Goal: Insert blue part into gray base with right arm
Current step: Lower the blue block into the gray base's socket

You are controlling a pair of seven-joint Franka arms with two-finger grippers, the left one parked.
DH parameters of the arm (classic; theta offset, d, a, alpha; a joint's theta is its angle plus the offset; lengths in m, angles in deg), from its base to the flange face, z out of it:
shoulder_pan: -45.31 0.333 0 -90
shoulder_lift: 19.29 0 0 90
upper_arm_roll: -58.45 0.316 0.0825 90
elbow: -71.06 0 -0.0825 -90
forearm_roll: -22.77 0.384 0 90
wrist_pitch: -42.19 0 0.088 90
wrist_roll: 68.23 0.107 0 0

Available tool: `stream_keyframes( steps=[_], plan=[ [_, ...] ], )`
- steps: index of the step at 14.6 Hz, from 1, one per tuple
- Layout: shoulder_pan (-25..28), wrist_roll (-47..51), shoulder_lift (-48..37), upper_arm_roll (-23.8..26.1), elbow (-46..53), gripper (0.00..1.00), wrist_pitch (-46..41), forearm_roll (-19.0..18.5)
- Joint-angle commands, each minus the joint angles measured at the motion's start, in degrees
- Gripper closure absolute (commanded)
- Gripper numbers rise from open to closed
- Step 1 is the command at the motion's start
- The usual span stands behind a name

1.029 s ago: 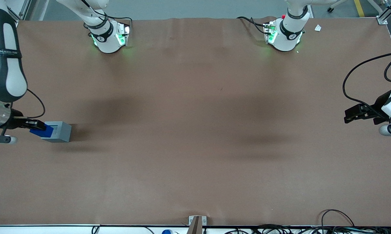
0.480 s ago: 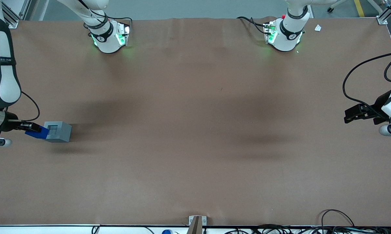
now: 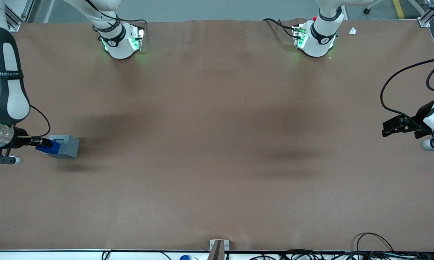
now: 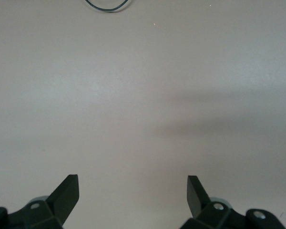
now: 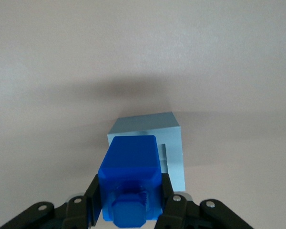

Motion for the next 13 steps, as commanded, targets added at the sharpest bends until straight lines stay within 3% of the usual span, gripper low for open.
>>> stream_keyframes(
  steps=[1,13],
  plan=[
    [-1.5,-1.8,-1.1,0.6,-2.9,0.95,-0.1,0.4],
    [-2.5,-6.0,-1.2,0.6,-4.2,0.95,1.3,0.0]
  ],
)
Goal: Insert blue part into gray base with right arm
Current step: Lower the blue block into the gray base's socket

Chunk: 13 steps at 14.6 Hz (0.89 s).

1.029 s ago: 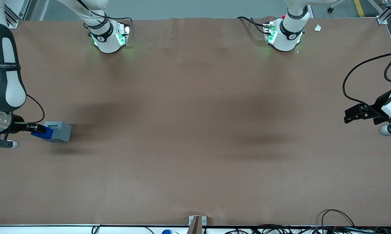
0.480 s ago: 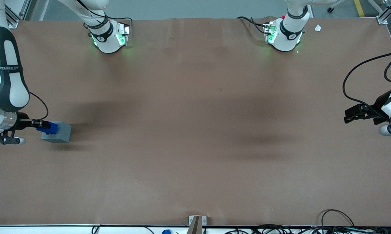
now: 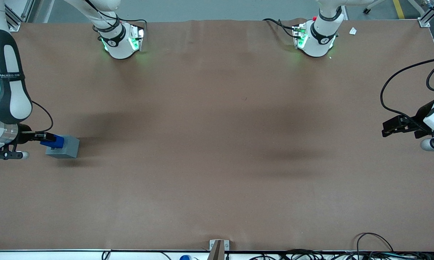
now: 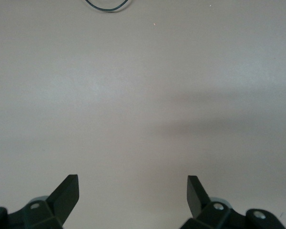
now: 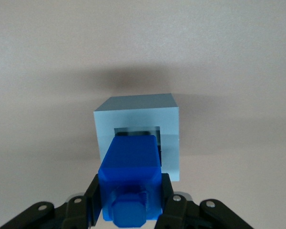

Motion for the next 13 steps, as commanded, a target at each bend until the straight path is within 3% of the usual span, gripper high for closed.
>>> stream_keyframes(
  steps=[1,13],
  plan=[
    [-1.2,-0.9,-1.1,0.7,-1.3,0.95,1.2,0.0],
    [-0.5,-2.0,-0.3,0.7,-1.4,0.93,1.7,-0.2]
  ],
)
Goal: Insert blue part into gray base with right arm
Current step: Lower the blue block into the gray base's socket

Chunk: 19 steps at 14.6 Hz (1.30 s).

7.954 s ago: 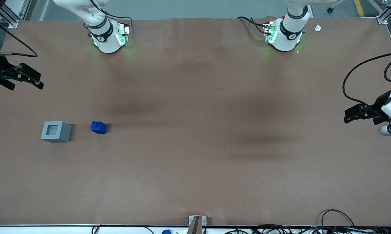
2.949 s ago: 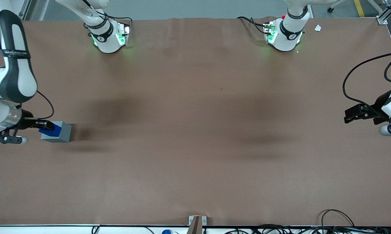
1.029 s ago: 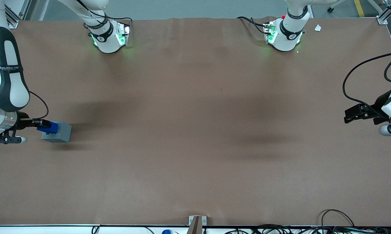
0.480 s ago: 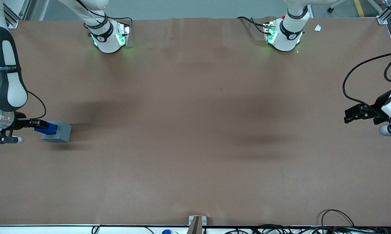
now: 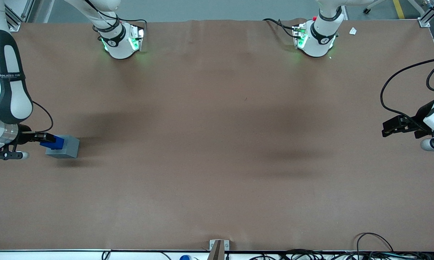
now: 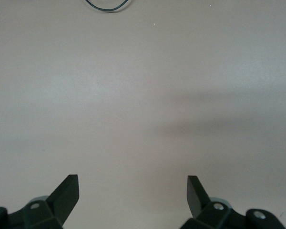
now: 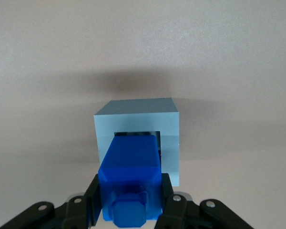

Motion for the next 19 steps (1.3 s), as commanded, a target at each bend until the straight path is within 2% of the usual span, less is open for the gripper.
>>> stream_keyframes(
  steps=[1,19],
  plan=[
    [-0.5,-1.6,-0.3,0.3,-0.9,0.93,0.6,-0.1],
    [-1.1,-1.6,2.5,0.3,-0.4,0.88,2.2,-1.2]
  ],
)
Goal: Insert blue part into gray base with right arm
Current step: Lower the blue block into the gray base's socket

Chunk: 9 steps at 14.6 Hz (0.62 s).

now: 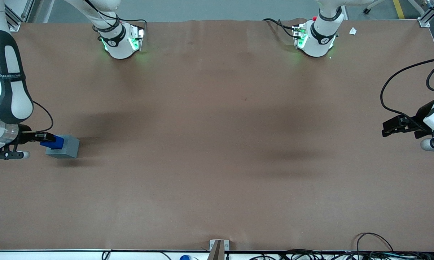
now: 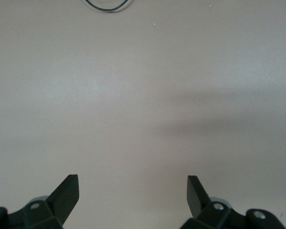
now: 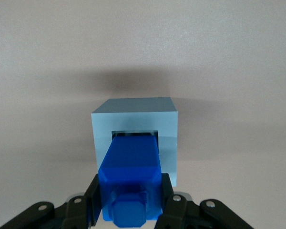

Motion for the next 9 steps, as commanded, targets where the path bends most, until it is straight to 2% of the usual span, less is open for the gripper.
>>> stream_keyframes(
  steps=[1,9],
  plan=[
    [-0.8,-0.7,2.6,0.4,-0.1,0.88,2.0,-0.8],
    [-0.5,-0.4,2.9,0.4,1.5,0.88,1.8,-0.9]
  ],
)
